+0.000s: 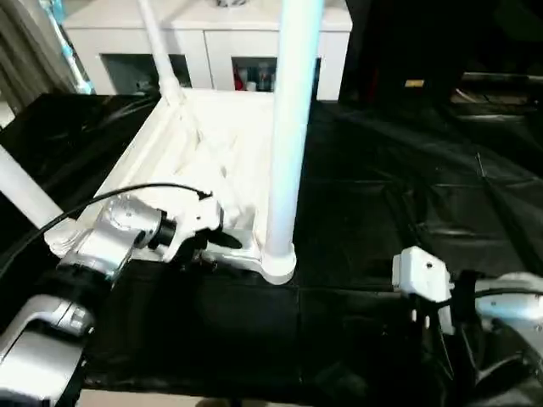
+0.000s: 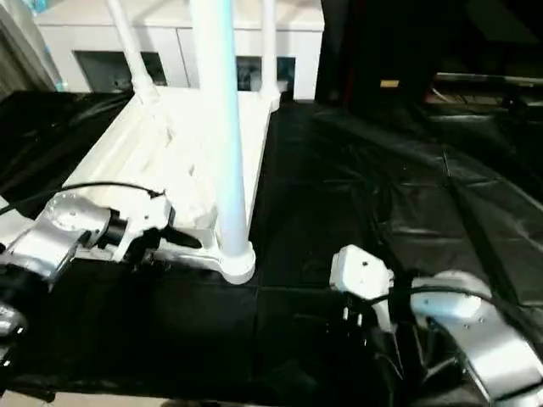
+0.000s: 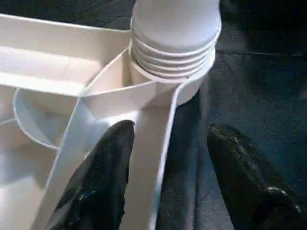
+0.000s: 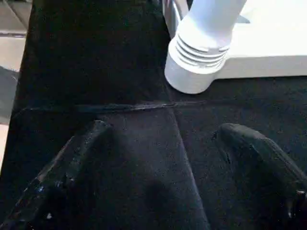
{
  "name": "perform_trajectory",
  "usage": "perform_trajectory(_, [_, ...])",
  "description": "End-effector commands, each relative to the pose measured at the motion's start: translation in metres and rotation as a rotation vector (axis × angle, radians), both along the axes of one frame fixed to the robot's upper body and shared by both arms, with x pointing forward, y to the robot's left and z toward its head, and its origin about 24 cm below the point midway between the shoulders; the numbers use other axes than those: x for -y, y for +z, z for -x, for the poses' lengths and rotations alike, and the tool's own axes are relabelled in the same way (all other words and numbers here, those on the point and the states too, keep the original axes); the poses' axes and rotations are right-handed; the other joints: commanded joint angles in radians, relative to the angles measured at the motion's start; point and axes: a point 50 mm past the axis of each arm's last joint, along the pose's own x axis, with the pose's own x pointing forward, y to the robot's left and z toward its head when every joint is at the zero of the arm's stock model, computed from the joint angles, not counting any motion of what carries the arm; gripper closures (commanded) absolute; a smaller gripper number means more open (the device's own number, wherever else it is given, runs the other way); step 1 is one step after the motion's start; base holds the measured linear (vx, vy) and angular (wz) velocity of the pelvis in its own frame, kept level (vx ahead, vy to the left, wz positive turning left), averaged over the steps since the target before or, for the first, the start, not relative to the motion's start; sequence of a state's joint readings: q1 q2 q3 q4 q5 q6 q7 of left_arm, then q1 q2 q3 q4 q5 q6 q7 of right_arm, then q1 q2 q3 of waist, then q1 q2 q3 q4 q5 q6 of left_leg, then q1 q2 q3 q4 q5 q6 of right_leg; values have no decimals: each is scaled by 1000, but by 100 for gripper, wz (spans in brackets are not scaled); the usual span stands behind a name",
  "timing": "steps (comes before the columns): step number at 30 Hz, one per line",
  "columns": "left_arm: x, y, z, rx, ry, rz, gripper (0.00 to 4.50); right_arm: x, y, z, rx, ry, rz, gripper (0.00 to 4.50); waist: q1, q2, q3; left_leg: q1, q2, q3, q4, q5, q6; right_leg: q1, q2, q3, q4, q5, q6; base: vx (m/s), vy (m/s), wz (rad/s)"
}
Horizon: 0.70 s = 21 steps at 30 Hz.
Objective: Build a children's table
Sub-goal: Rotate leg to tighten
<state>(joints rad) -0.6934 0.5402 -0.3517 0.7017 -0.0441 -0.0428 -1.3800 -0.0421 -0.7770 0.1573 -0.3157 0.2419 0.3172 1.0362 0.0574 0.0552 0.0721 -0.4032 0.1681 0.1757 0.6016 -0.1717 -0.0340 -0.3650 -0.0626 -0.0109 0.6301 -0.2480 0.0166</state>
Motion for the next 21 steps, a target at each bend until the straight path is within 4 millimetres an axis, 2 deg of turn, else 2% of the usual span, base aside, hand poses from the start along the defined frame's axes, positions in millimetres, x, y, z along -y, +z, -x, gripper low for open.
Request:
perform_trajectory(1, [-1,0,-3,14,-11,-32,205,-1,7,0,19,24,3,61,2,-14,-61,31,64,-23,-70,-150,109,26,-82,31,-68,58,-302,0,0,0])
perform_trajectory(4, [-3,0,-6,31,-24,-76,225,0,8,0,20,30,8,61,4,-13,-61,32,64,-22,-70,-155,112,26,-82,30,-69,60,-301,0,0,0])
perform_trajectory(7, [-5,-1,-7,35,-33,-106,246,1,8,0,21,31,14,61,4,-14,-60,33,65,-22,-72,-177,102,26,-83,31,-72,31,-299,0,0,0])
perform_trajectory(8, [-6,-1,-8,38,-34,-110,256,2,8,0,20,32,15,61,4,-11,-59,33,66,-23,-74,-181,98,25,-83,30,-72,22,-301,0,0,0])
perform_trajectory(10, [-7,1,-9,44,-33,-115,279,2,9,0,21,32,16,61,3,-11,-58,33,67,-22,-74,-185,95,25,-85,31,-73,23,-306,0,0,0])
perform_trajectory(12, [-8,1,-10,51,-36,-122,283,2,9,1,20,33,17,61,3,-10,-58,34,68,-22,-74,-187,93,25,-84,31,-72,32,-309,0,0,0])
perform_trajectory(13, [-9,1,-11,53,-37,-125,305,1,9,1,20,33,18,61,3,-9,-58,34,68,-23,-74,-187,93,25,-84,31,-72,34,-310,0,0,0])
perform_trajectory(14, [-9,1,-11,53,-37,-126,305,1,9,1,20,34,18,61,3,-9,-58,34,68,-22,-75,-187,93,25,-84,31,-72,42,-312,0,0,0])
perform_trajectory(15, [-10,1,-11,54,-42,-135,324,2,9,2,20,32,19,61,3,-9,-58,33,68,-23,-74,-185,94,26,-85,31,-71,47,-313,0,0,0])
perform_trajectory(16, [-10,1,-11,51,-46,-143,327,2,9,2,20,31,21,61,3,-6,-58,34,68,-23,-75,-187,94,25,-83,30,-71,47,-313,0,0,0])
perform_trajectory(18, [-11,0,-11,52,-52,-154,336,3,8,2,20,28,22,61,4,-6,-58,35,68,-23,-74,-194,91,25,-83,31,-72,44,-315,0,0,0])
perform_trajectory(19, [-12,-1,-11,53,-54,-158,363,3,8,2,20,27,22,61,4,-7,-58,36,68,-23,-75,-198,89,25,-84,31,-72,43,-316,0,0,0])
perform_trajectory(21, [-13,-1,-11,53,-57,-165,369,3,8,2,22,25,24,61,4,-6,-58,36,69,-23,-76,-198,87,25,-85,31,-72,49,-318,0,0,0])
